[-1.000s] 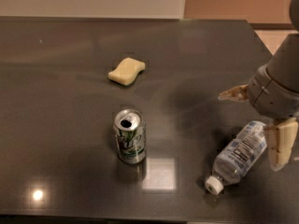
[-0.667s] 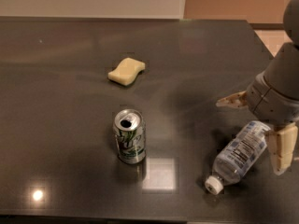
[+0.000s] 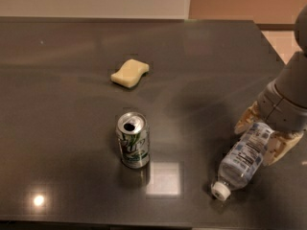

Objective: Move blue plastic bottle near sponge

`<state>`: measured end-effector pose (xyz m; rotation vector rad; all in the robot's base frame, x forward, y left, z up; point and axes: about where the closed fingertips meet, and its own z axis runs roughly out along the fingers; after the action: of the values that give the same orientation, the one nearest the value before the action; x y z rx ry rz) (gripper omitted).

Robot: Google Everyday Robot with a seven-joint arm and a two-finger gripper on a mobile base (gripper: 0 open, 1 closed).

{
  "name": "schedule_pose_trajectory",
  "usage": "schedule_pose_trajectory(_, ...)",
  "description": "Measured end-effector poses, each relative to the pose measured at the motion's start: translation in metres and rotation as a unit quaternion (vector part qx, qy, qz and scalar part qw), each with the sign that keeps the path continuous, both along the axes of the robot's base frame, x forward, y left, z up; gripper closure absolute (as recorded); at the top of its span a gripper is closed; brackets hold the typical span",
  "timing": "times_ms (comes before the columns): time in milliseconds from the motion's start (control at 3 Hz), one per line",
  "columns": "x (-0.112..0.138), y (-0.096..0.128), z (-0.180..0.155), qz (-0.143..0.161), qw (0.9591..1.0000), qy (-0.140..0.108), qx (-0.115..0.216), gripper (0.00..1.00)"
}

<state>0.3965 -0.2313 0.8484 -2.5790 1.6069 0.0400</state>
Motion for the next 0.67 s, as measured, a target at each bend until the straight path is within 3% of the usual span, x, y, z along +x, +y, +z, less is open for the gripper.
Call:
schedule_pose_trajectory(333,0.005,-0.007,0.003,-0.012,0.9999,-0.007,-0.002,0.63)
schedule_pose_trajectory(667,0.017,-0.004,0.023,-0.042,0.9990,-0.004,0.016,0.87)
